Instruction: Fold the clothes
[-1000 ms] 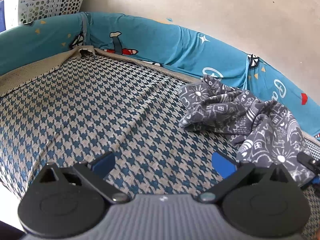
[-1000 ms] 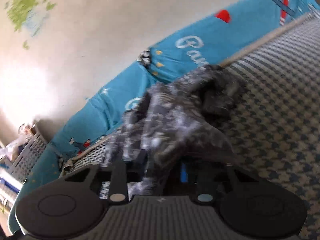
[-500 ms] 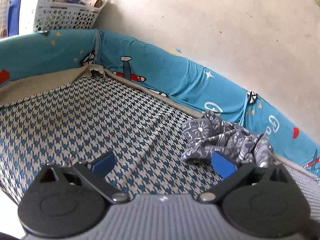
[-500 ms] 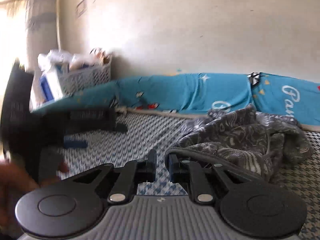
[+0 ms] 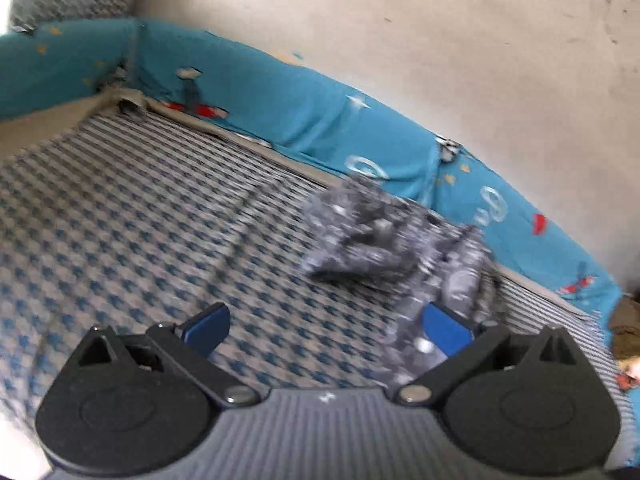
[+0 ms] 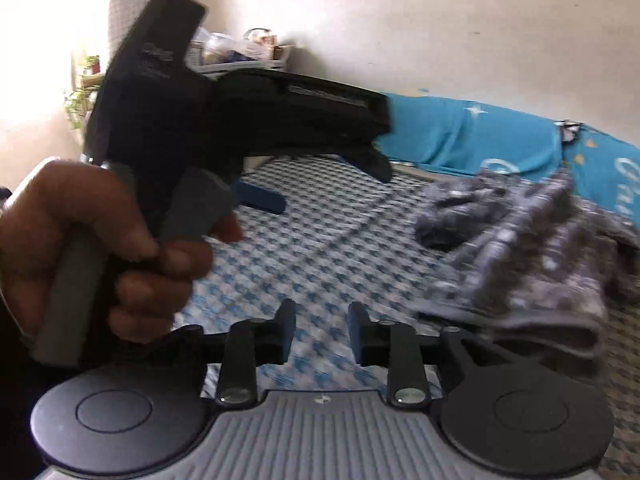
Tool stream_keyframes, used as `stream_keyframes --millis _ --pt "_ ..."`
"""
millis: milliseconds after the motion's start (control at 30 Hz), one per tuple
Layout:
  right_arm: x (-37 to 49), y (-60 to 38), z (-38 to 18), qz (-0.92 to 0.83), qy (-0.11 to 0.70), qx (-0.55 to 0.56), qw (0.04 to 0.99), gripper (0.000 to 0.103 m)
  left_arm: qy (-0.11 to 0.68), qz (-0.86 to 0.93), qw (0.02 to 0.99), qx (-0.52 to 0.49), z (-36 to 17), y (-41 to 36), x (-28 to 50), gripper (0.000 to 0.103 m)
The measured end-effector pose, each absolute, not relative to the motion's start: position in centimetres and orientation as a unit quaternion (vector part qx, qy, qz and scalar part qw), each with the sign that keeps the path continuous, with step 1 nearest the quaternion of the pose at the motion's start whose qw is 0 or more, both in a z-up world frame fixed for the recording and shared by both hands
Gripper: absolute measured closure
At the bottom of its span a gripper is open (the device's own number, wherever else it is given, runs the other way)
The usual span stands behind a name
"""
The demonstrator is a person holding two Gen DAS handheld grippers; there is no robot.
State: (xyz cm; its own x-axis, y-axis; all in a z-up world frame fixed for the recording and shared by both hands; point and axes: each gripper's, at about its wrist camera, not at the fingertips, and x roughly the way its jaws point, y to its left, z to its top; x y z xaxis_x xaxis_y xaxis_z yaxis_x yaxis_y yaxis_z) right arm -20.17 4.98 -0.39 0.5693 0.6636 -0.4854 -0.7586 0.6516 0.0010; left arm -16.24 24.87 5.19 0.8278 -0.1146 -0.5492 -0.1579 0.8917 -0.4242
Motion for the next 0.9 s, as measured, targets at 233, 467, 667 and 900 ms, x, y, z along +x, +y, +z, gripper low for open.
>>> stream_keyframes --millis 233,467,667,900 --pt "-18.8 0.4 -0.8 0.346 0.250 -0.072 0.902 0.064 0.310 -0.042 0.927 -0.209 3.9 21.0 -15.3 0.000" --pt "-17.3 -4.4 -1.2 0.280 0.269 -0.034 0.921 0.061 0.329 -0.071 0.922 -0.191 2.0 17.5 -13.2 0.000" --pt "-16.4 -7.4 -1.2 0.227 0.267 -0.020 0.936 0.060 0.347 -0.064 0.915 -0.195 0.3 15.4 -11.5 0.000" --pt "-15.0 -8.8 -1.9 0.172 0.276 -0.014 0.946 0.059 0.360 -0.046 0.911 -0.194 -1.3 14.0 -10.6 0.000"
